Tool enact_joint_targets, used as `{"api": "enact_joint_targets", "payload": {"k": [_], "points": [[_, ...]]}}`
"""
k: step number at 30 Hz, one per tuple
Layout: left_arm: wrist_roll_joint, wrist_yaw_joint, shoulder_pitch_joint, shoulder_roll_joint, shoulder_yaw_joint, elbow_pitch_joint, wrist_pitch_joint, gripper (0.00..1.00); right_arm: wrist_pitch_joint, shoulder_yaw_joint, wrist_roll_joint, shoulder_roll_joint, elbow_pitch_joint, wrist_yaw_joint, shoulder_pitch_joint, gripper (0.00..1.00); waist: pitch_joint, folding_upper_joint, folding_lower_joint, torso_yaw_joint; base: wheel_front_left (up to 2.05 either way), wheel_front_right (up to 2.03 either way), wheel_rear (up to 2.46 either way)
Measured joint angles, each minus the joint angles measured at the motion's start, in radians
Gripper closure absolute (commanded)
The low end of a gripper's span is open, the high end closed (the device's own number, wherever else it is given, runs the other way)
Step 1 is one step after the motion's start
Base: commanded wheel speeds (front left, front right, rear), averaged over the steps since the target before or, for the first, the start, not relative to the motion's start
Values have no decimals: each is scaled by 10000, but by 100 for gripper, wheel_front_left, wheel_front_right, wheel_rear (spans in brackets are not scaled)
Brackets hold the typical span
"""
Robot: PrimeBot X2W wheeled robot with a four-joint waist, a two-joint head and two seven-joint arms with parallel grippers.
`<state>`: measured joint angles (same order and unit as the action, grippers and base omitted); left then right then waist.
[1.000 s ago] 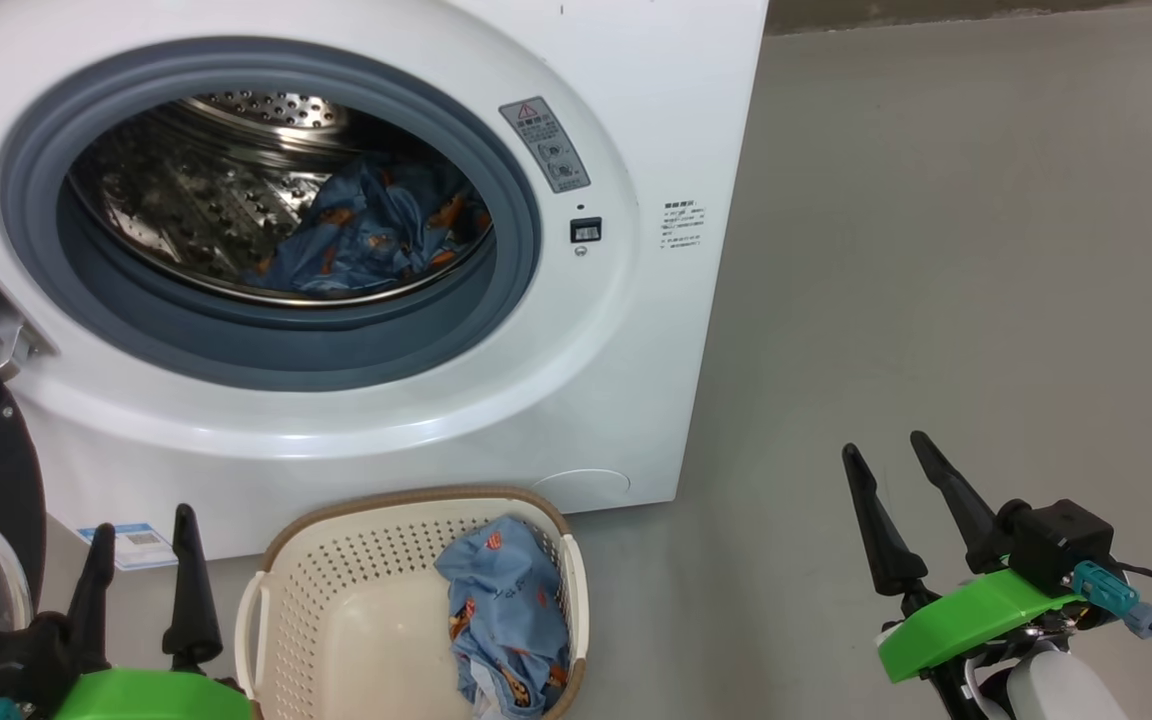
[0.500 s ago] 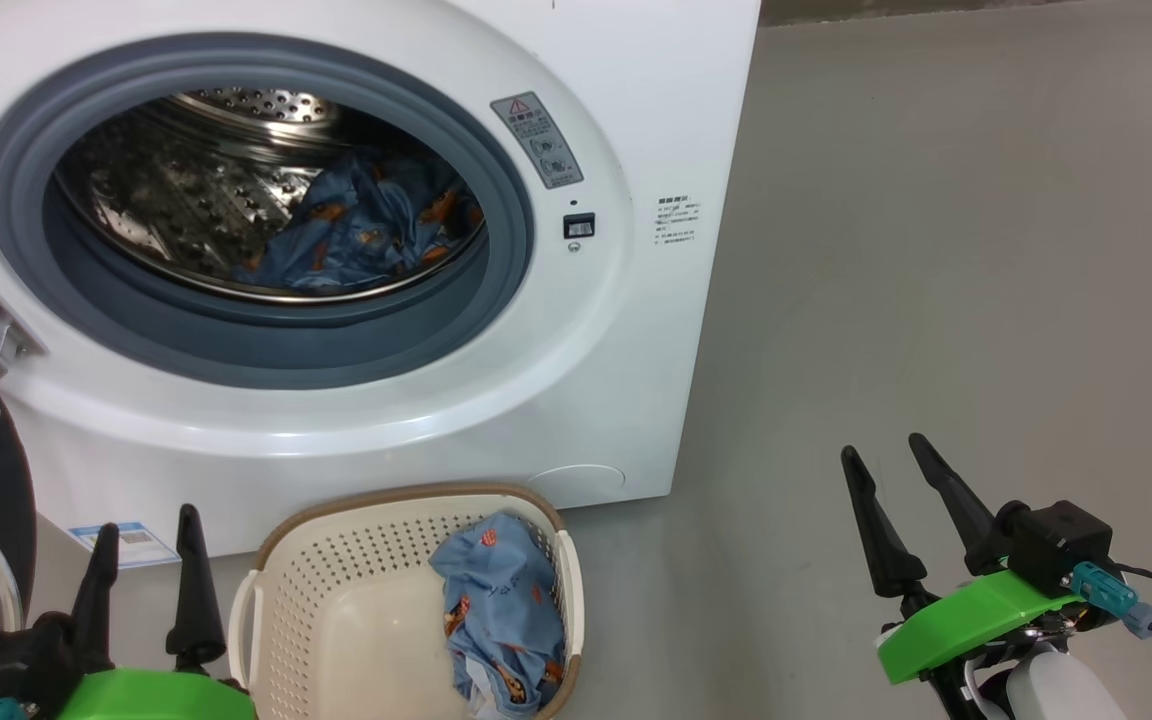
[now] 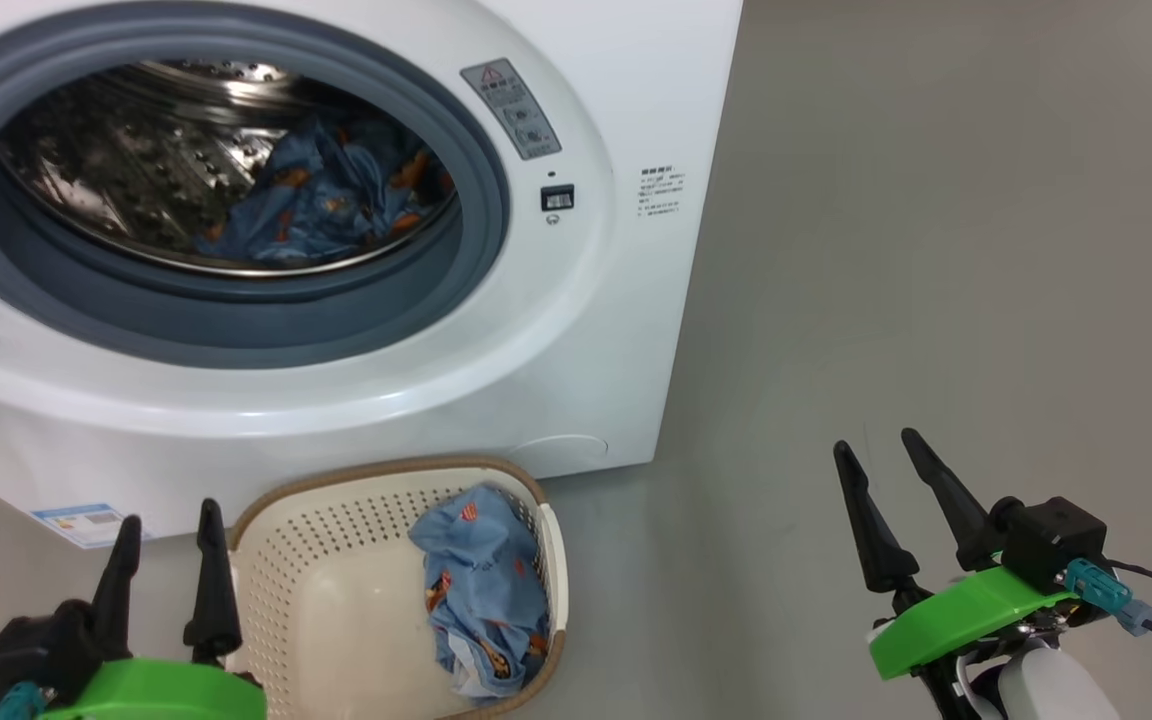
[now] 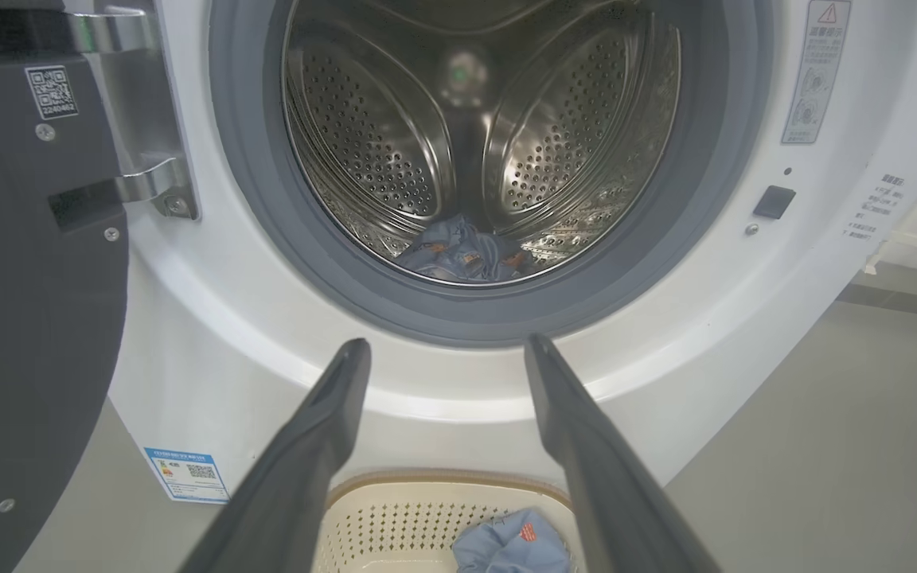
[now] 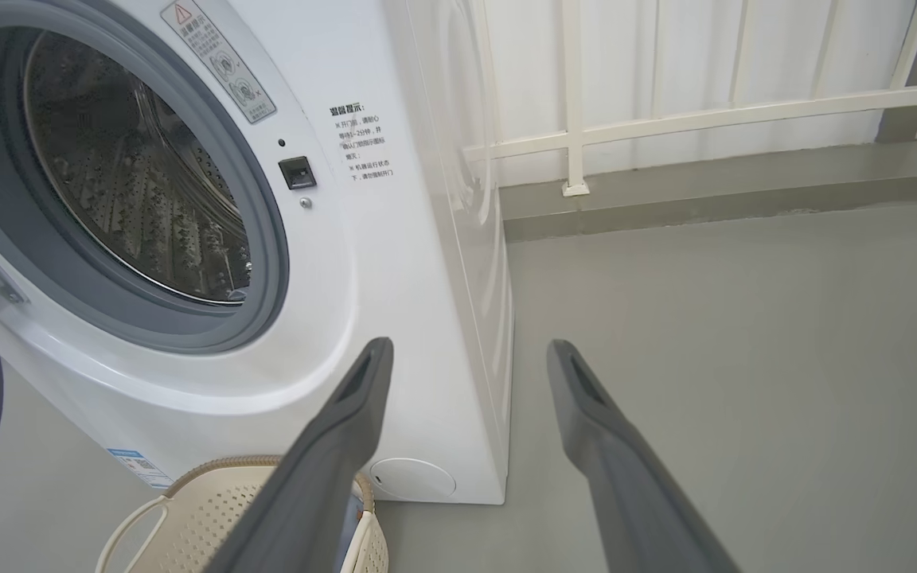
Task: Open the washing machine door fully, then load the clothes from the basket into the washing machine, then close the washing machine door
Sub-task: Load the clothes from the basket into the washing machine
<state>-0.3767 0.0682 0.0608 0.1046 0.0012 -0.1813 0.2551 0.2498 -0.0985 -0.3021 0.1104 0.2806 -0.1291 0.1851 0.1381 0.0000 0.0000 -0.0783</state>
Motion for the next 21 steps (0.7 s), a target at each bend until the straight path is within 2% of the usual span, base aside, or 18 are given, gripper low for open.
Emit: {"api": "enact_joint_targets", "payload": {"k": [13,21], "points": [[-284,351,1055,481,-314,-1026,-88,0,0,54,109,-424,-230,0,537,0,1338,0,0,-367,0,0,0],[-523,545,1851,1005,-729,-1990,-104,0,2,36,188,-499,-487,0,994,0,2339,0,0,-674,0,0,0]]}}
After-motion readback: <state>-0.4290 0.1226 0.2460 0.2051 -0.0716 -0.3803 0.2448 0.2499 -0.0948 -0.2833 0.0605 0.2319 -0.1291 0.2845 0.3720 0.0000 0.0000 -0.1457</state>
